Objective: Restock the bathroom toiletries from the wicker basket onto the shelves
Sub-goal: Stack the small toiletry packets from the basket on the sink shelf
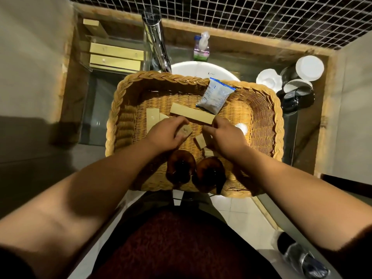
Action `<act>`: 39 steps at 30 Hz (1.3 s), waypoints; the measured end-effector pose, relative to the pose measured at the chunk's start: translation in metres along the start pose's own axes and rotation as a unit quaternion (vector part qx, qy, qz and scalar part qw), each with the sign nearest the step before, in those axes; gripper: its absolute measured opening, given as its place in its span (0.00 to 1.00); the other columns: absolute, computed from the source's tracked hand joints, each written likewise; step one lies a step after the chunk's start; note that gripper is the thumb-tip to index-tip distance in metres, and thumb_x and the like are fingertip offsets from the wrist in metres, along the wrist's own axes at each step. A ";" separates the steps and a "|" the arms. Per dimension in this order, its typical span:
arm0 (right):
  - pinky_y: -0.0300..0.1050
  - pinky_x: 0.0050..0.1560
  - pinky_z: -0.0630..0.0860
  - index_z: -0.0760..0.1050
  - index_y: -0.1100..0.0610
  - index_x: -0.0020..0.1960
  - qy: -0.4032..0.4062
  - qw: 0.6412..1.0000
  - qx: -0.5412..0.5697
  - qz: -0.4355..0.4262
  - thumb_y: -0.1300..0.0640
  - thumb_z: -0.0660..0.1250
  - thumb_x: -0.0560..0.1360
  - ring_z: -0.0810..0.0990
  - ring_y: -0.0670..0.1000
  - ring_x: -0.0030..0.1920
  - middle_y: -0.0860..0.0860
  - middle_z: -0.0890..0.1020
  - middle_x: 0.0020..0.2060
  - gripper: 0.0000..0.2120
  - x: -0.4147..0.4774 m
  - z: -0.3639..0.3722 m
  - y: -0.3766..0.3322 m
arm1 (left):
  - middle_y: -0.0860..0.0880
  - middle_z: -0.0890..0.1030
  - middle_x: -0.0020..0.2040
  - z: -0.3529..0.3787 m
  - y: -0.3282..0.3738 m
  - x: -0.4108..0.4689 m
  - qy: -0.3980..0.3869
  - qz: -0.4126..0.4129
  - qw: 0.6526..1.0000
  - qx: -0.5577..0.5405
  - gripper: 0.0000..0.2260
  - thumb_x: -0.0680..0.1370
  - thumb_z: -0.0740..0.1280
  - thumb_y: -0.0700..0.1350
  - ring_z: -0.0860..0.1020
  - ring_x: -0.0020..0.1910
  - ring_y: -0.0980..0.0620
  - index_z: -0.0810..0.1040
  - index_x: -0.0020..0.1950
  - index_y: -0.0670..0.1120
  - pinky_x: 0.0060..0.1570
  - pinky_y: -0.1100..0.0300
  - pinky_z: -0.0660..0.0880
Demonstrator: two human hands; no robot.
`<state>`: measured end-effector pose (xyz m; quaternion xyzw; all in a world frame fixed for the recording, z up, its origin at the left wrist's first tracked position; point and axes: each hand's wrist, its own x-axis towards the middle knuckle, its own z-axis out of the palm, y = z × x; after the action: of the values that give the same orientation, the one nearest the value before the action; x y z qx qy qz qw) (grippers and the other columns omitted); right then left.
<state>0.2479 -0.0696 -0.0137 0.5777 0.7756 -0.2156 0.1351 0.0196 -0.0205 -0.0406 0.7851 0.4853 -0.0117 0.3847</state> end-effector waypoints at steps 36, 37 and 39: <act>0.43 0.47 0.77 0.73 0.44 0.60 0.148 0.897 0.416 0.020 0.54 0.72 0.75 0.81 0.44 0.44 0.47 0.82 0.44 0.15 0.075 -0.143 -0.030 | 0.52 0.71 0.59 -0.156 0.013 -0.013 0.224 0.006 0.972 -0.075 0.21 0.81 0.61 0.36 0.72 0.55 0.58 0.73 0.70 0.53 0.60 0.64 0.70; 0.44 0.49 0.76 0.73 0.44 0.60 0.144 0.904 0.402 0.009 0.54 0.71 0.76 0.81 0.44 0.45 0.45 0.82 0.46 0.15 0.081 -0.151 -0.032 | 0.53 0.72 0.59 -0.166 0.012 -0.012 0.232 0.002 0.971 -0.066 0.21 0.81 0.61 0.36 0.73 0.55 0.59 0.73 0.70 0.55 0.59 0.64 0.71; 0.42 0.49 0.75 0.73 0.43 0.60 0.146 0.918 0.368 -0.014 0.53 0.71 0.76 0.80 0.40 0.47 0.41 0.81 0.47 0.15 0.092 -0.166 -0.038 | 0.54 0.72 0.60 -0.183 0.007 -0.009 0.248 -0.007 0.968 -0.046 0.19 0.81 0.61 0.38 0.74 0.56 0.56 0.73 0.68 0.56 0.56 0.60 0.73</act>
<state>0.1910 0.0803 0.0952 0.6006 0.6607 -0.4011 -0.2046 -0.0449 0.0836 0.0962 0.7413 0.5714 0.2030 0.2876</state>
